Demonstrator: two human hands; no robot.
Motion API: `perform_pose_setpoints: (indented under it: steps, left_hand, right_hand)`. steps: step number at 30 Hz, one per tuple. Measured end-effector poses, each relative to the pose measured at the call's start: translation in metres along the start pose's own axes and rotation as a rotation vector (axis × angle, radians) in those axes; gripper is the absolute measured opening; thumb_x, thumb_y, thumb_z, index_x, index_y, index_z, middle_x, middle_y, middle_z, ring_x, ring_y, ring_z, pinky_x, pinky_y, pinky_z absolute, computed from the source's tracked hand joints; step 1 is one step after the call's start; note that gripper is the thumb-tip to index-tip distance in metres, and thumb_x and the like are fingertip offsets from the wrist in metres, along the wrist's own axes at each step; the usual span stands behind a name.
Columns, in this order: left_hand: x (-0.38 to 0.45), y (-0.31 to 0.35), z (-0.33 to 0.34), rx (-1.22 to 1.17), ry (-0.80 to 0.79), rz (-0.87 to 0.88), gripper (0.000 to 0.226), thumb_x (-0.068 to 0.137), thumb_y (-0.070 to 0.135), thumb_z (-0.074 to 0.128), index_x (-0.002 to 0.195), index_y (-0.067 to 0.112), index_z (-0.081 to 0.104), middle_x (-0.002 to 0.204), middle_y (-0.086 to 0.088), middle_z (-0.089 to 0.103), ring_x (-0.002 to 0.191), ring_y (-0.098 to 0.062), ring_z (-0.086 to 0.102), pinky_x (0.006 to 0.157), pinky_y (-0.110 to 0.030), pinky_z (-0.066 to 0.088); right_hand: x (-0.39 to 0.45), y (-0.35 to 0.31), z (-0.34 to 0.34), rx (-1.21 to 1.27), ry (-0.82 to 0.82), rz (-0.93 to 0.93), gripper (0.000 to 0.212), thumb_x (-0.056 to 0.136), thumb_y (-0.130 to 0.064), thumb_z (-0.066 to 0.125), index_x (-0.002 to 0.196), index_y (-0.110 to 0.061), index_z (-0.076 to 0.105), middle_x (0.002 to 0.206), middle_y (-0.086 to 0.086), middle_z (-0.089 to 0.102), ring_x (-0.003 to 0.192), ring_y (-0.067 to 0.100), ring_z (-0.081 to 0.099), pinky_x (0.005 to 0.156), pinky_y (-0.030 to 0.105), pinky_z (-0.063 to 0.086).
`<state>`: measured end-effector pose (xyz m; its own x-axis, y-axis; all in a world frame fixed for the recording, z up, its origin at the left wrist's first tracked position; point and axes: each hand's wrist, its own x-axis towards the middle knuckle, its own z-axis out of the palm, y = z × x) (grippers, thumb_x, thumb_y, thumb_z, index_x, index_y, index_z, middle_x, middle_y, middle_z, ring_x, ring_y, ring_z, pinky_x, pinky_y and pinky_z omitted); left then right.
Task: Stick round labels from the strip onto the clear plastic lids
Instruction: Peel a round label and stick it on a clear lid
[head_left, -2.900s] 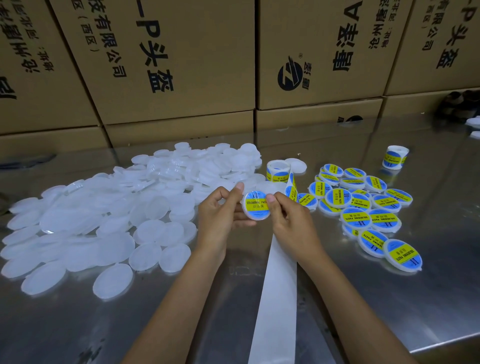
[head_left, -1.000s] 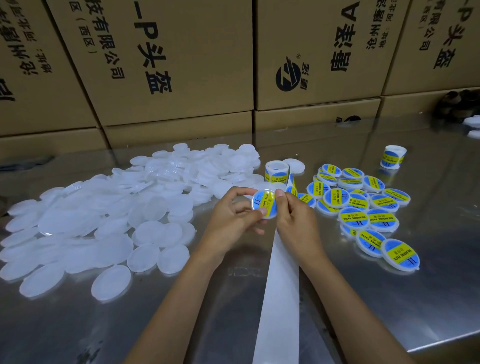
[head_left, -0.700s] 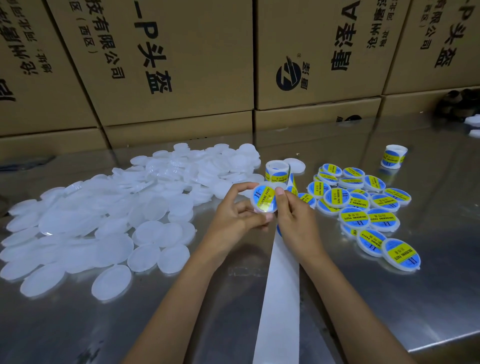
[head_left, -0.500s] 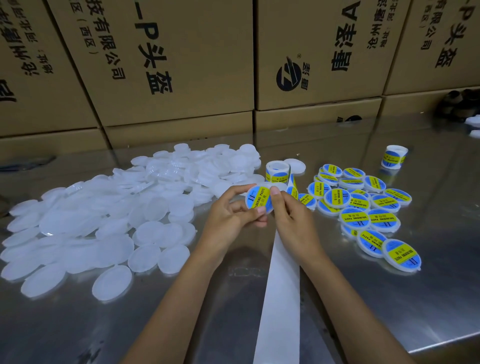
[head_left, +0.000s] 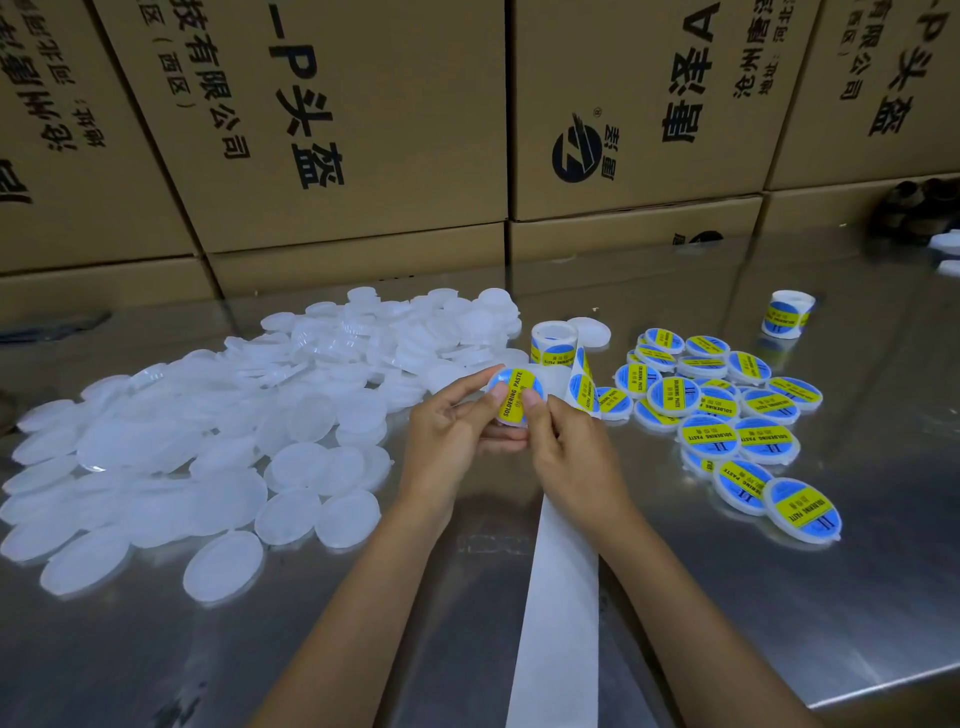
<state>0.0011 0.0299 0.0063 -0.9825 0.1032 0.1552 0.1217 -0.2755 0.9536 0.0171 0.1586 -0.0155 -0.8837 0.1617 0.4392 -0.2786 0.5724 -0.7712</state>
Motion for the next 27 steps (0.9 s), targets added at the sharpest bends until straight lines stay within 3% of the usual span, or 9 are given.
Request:
perform_pose_setpoints:
  steps: [5, 11, 15, 18, 23, 25, 27]
  left_hand:
    - [0.001, 0.000, 0.001, 0.029, 0.016, -0.024, 0.018, 0.100, 0.021, 0.061, 0.113, 0.016, 0.073, 0.086, -0.016, 0.077, 0.075, -0.034, 0.076, 0.063, -0.032, 0.062]
    - [0.000, 0.001, -0.001, 0.100, -0.010, 0.007, 0.018, 0.094, 0.020, 0.070, 0.112, 0.017, 0.071, 0.082, -0.014, 0.077, 0.068, -0.027, 0.075, 0.061, -0.028, 0.060]
    - [0.000, 0.001, -0.006, 0.151, -0.006, 0.045, 0.023, 0.092, 0.014, 0.073, 0.114, 0.019, 0.070, 0.081, -0.013, 0.077, 0.065, -0.024, 0.073, 0.065, -0.028, 0.060]
    - [0.002, 0.000, -0.009, 0.176, 0.002, 0.033, 0.023, 0.094, 0.017, 0.070, 0.116, 0.020, 0.071, 0.076, -0.012, 0.076, 0.060, -0.023, 0.072, 0.063, -0.029, 0.061]
    - [0.003, -0.003, -0.007, 0.183, 0.027, 0.024, 0.016, 0.095, 0.019, 0.069, 0.109, 0.024, 0.075, 0.067, -0.007, 0.071, 0.045, -0.021, 0.063, 0.047, -0.030, 0.057]
    - [0.003, -0.004, -0.006, 0.185, 0.002, -0.007, 0.020, 0.098, 0.027, 0.064, 0.116, 0.029, 0.074, 0.080, -0.007, 0.074, 0.053, -0.022, 0.068, 0.052, -0.032, 0.059]
    - [0.003, -0.005, -0.003, 0.163, -0.068, -0.081, 0.030, 0.102, 0.034, 0.056, 0.130, 0.039, 0.065, 0.104, -0.002, 0.074, 0.073, -0.023, 0.075, 0.059, -0.034, 0.061]
  right_hand:
    - [0.001, -0.003, -0.003, -0.014, 0.036, 0.054, 0.050, 0.107, -0.036, 0.033, 0.058, -0.025, 0.036, 0.055, -0.007, 0.045, 0.065, 0.021, 0.045, 0.065, 0.038, 0.039]
    - [0.003, 0.000, -0.005, 0.127, -0.004, 0.093, 0.051, 0.105, -0.041, 0.037, 0.060, -0.018, 0.043, 0.052, -0.007, 0.044, 0.061, 0.015, 0.043, 0.064, 0.036, 0.037]
    - [0.004, 0.001, -0.008, 0.083, 0.006, 0.082, 0.052, 0.100, -0.049, 0.047, 0.060, -0.019, 0.034, 0.049, -0.009, 0.036, 0.056, 0.012, 0.033, 0.057, 0.033, 0.030]
    - [0.004, 0.000, -0.011, 0.173, -0.073, 0.067, 0.053, 0.095, -0.048, 0.059, 0.056, -0.021, 0.034, 0.049, -0.011, 0.030, 0.054, 0.010, 0.029, 0.056, 0.031, 0.028]
    - [0.007, 0.001, -0.013, 0.287, -0.210, 0.123, 0.054, 0.094, -0.042, 0.062, 0.065, 0.000, 0.045, 0.060, 0.001, 0.030, 0.056, 0.011, 0.027, 0.058, 0.032, 0.024]
    - [0.008, 0.002, -0.014, 0.270, -0.196, 0.144, 0.050, 0.096, -0.040, 0.060, 0.064, -0.005, 0.043, 0.060, 0.002, 0.030, 0.055, 0.011, 0.027, 0.058, 0.032, 0.024]
    - [0.010, 0.003, -0.017, 0.256, -0.120, 0.193, 0.047, 0.097, -0.040, 0.058, 0.065, -0.010, 0.041, 0.061, 0.003, 0.033, 0.055, 0.011, 0.030, 0.055, 0.030, 0.026]
